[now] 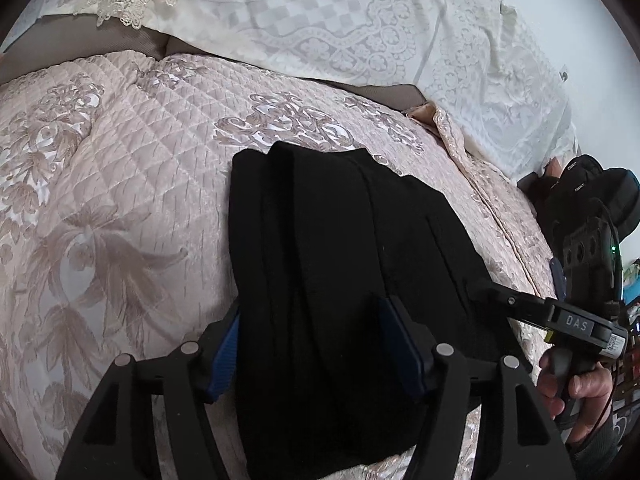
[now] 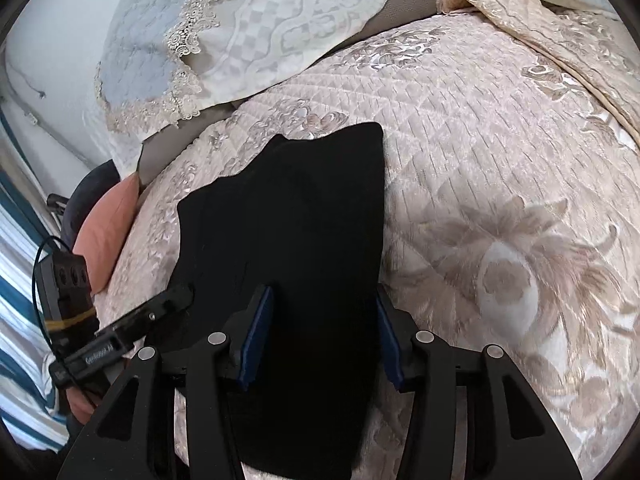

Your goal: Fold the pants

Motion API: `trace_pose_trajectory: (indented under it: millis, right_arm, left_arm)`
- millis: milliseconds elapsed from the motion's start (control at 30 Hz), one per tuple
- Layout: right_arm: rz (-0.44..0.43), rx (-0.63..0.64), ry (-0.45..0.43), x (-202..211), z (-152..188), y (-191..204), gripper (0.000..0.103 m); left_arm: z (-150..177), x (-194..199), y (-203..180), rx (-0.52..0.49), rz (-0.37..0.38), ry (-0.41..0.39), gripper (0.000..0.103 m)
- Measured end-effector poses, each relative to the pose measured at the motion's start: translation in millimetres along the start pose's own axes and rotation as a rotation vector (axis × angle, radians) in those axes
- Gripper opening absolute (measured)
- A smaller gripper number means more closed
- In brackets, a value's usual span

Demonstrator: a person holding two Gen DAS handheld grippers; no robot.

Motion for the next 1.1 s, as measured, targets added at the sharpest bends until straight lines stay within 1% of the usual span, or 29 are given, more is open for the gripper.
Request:
trace_pose_trajectory:
  millis: [100,133,167,200,233,267,300,333,400,467,533,633,867,1000,1100]
  right_arm:
    - [0.007,-0.002,-0.01,-5.4,-6.0,0.8,0.048]
    - [0.012,-0.003,-0.013,-6.3,-6.6,1.4,0.047]
    - [0.017,-0.006,-0.015,-5.8,-6.1,1.4,0.044]
    - [0.018,-0.011,-0.019,-4.5,-5.3,1.8,0.037]
    - [0.014,-0.017,-0.021,-2.8,-4.3,1.5,0.033]
    - [0.01,-0.021,-0.023,-1.3,-4.2,1.3,0.028]
    - [0.005,-0.023,-0.024,0.8,-3.5,1.7,0.024]
    - [0.005,-0.021,-0.025,2.1,-3.3,2.0,0.023]
    - [0.006,-0.009,-0.023,3.6,-4.9,5.1,0.019]
    - [0.012,0.003,-0.022,4.7,-6.6,8.2,0.018]
    - [0.017,0.01,-0.024,5.9,-8.3,11.1,0.017]
    - [0.006,0.012,-0.036,11.2,-11.8,16.2,0.016]
    - [-0.017,0.085,-0.068,28.4,-27.8,46.1,0.015]
    - [-0.028,0.122,-0.081,28.3,-42.1,60.5,0.015]
    - [-0.043,0.138,-0.089,18.8,-59.6,70.8,0.015]
  left_arm:
    - [-5.8,-4.7,-1.5,0.01,-0.008,-0.001,0.068]
    - [-6.6,-5.1,-2.3,0.009,-0.014,-0.002,0.067]
    - [-7.1,-4.7,-3.7,0.006,-0.021,-0.004,0.065]
    - [-6.6,-3.7,-4.3,0.003,-0.023,-0.008,0.061]
    - [-6.3,-1.8,-5.1,0.0,-0.031,-0.015,0.055]
    - [-6.2,0.1,-5.4,-0.003,-0.035,-0.019,0.052]
    - [-6.9,2.3,-5.4,-0.001,-0.039,-0.024,0.048]
    - [-7.7,3.9,-5.3,0.003,-0.042,-0.025,0.044]
    - [-9.1,6.9,-7.1,-0.003,-0.05,-0.028,0.039]
    - [-10.6,9.8,-10.1,-0.018,-0.058,-0.03,0.035]
    - [-12.4,13.5,-13.5,-0.029,-0.058,-0.036,0.029]
    - [-14.9,21.0,-20.4,-0.051,-0.048,-0.043,0.024]
    - [-25.5,40.1,-35.9,-0.104,-0.022,-0.081,0.022]
    - [-43.1,50.9,-26.9,-0.089,-0.016,-0.115,0.021]
    - [-60.2,54.6,-15.1,-0.078,-0.024,-0.135,0.022]
Point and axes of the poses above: each gripper's, at about its wrist camera, not at the fingertips, and x roughly against the way its jaws point, y to its left, z to its underside, the point moved 2 cm from there along -x, roughly the way its jaws point, and after that the axes turned 8 degrees about x, right-handed, at the moved point
